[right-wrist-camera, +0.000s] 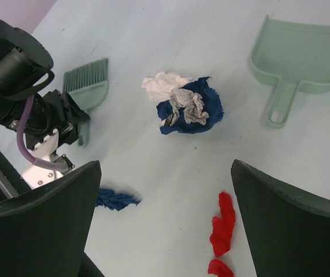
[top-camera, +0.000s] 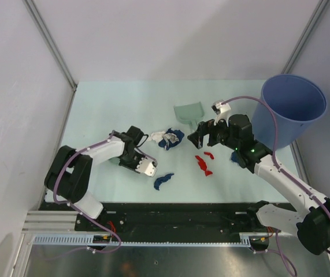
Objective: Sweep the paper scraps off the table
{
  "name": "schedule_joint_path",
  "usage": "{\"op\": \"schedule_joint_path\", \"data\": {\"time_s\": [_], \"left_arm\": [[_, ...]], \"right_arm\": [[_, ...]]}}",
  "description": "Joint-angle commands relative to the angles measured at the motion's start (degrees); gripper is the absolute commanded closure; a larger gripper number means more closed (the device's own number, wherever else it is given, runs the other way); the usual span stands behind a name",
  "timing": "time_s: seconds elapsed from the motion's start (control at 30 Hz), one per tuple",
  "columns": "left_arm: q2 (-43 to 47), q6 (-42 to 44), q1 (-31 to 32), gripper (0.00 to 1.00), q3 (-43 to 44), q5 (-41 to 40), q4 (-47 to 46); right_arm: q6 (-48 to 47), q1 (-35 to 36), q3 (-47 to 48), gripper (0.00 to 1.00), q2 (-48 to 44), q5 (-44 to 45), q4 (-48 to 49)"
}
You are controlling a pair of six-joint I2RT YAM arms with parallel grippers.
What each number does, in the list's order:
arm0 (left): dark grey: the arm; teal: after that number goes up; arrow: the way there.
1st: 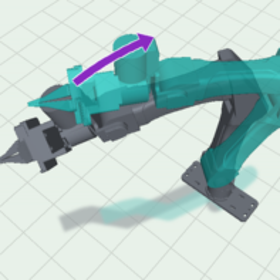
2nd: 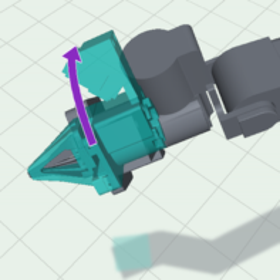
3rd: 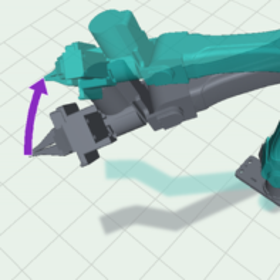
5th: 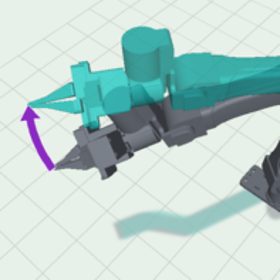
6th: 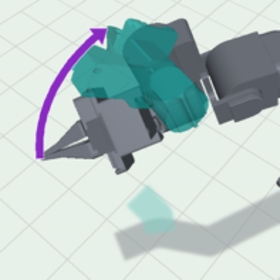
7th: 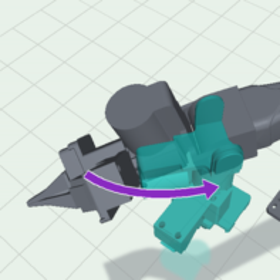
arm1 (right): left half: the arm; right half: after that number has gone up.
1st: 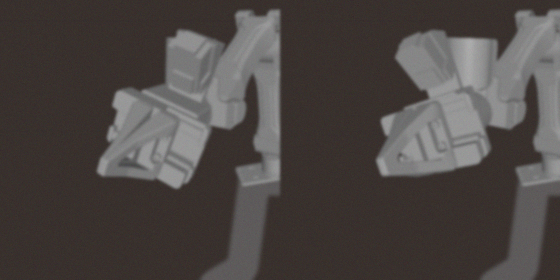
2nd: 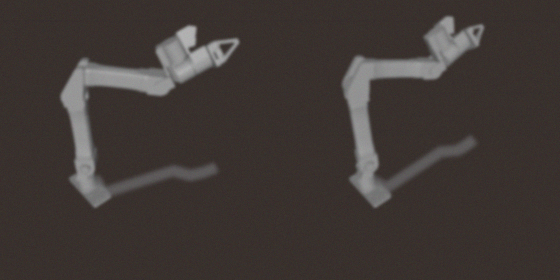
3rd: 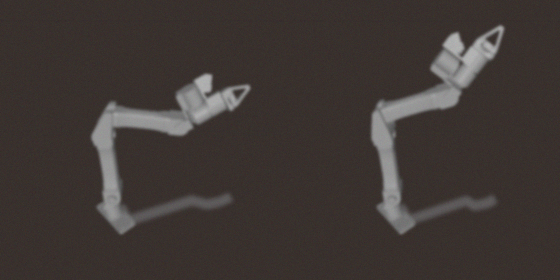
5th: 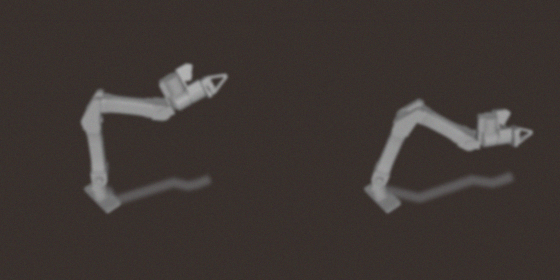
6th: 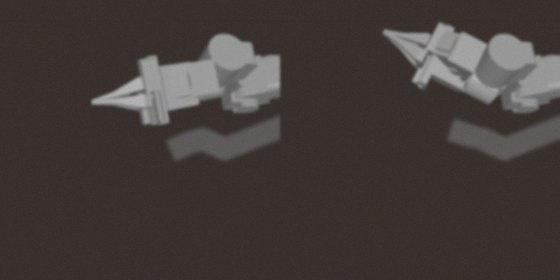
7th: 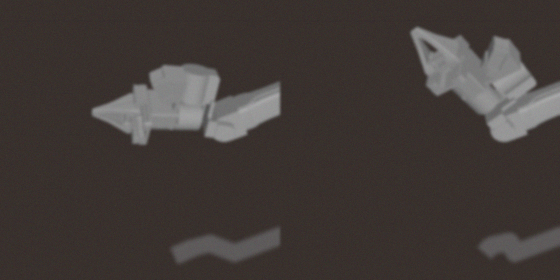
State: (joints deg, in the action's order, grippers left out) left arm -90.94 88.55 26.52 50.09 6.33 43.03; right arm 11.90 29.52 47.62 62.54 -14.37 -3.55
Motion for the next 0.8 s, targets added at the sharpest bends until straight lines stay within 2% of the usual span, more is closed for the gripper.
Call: {"op": "schedule_joint_path", "data": {"time_s": [0.0,0.03,0.07,0.1,0.17,0.23,0.37,0.43,0.57,0.77], "left_arm": [[-4.87,0.31,0.37,0.77,-1.31,2.2,-1.19],[-4.43,0.57,0.28,0.83,-1.48,2.81,-0.84],[-4.16,1.09,0.37,0.98,-1.83,3.07,-0.84],[-3.9,1.18,0.46,1.0,-2.18,3.6,-0.75],[-3.29,-0.65,0.46,1.0,-1.49,6.13,-0.75],[-1.71,-4.17,0.11,1.0,0.36,9.56,-0.84],[3.11,-10.23,-2.43,1.0,4.4,20.98,-0.84],[4.97,-13.83,-3.05,1.0,6.68,25.91,-0.84],[7.87,-17.71,-3.23,1.0,8.71,29.35,-0.93],[9.02,-26.93,-3.32,1.0,12.14,33.04,-1.54]], "right_arm": [[-0.91,0.28,0.02,0.0,-0.23,-0.92,1.36],[-0.91,0.28,0.02,0.0,-0.4,-0.23,1.09],[-1.18,0.19,0.02,0.0,-0.49,0.56,0.83],[-1.44,0.1,0.02,0.0,-1.1,1.53,0.31],[-1.97,-0.16,-0.15,0.0,-1.98,2.68,0.04],[-1.79,-1.12,-0.94,0.0,-4.0,-0.37,1.96],[5.14,-2.97,-3.32,0.0,-8.13,2.77,8.73],[7.69,-3.85,-4.11,0.0,-10.67,0.41,9.7],[9.02,-4.38,-7.36,0.0,-13.41,-1.97,15.15],[9.63,-4.21,-7.36,0.0,-11.83,1.18,12.26]]}}
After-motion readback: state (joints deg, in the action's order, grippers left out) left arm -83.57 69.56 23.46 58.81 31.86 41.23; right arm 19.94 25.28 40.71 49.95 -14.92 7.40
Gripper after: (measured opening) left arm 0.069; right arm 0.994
